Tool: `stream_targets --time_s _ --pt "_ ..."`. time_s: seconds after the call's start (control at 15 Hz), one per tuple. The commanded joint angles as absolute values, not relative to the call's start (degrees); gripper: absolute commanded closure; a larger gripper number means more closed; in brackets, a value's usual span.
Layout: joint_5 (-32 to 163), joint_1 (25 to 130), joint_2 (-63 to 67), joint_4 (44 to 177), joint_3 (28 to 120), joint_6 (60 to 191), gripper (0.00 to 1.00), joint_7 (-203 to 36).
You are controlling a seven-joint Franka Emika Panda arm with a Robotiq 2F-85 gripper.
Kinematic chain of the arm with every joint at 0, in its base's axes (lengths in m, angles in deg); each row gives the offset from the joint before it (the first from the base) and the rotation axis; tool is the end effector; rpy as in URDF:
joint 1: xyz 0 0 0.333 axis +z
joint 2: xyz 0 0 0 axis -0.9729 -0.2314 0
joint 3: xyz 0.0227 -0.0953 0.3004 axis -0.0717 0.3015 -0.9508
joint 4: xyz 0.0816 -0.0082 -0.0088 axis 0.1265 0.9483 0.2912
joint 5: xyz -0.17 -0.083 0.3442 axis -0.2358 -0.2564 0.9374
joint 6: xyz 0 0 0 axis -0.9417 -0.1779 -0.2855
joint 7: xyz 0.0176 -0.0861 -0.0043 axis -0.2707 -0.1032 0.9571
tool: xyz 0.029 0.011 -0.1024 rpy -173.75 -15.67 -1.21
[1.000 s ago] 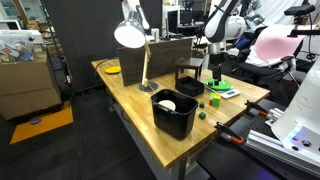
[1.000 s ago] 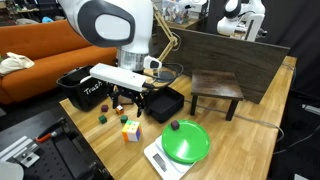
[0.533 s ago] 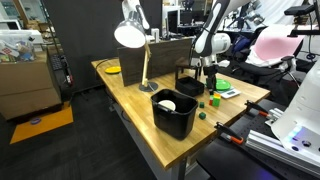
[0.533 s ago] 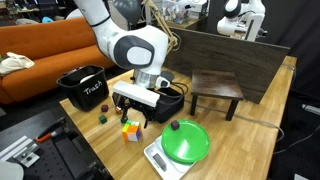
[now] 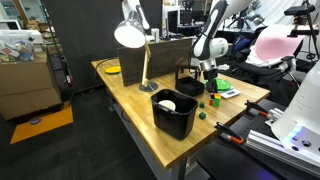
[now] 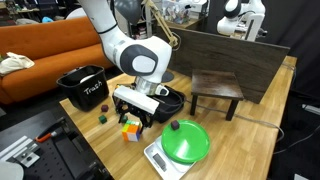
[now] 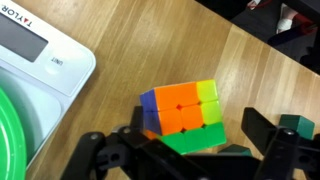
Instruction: Put the rubrik's cube inside the black box
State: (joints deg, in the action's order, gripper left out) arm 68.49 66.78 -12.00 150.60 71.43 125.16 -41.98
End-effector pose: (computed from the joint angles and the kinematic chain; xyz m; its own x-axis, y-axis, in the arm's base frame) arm 0.4396 -0.0893 0.0869 0.8086 0.4405 -0.3901 0.3542 -0.8938 -0.2751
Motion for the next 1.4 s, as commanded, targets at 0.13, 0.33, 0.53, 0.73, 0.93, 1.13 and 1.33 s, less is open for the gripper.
stream_targets --time_s 0.13,0.33,0.53,0.73,0.93,1.13,1.33 --pt "69.56 64.88 -12.69 150.03 69.36 121.9 0.01 -42.6" --pt "70.51 64.26 -12.69 150.16 69.33 121.43 0.29 -42.87" --pt "71.23 63.43 -11.92 151.14 69.87 122.06 0.51 -43.57" --pt "71.5 62.47 -10.34 152.7 70.35 122.88 0.59 -44.47" --pt "72.99 61.19 -6.13 155.94 70.43 124.54 0.62 -44.78" --pt "74.71 60.8 1.17 160.5 71.17 126.58 0.62 -44.91" --pt "72.37 62.45 8.73 163.33 73.49 127.38 0.62 -48.11"
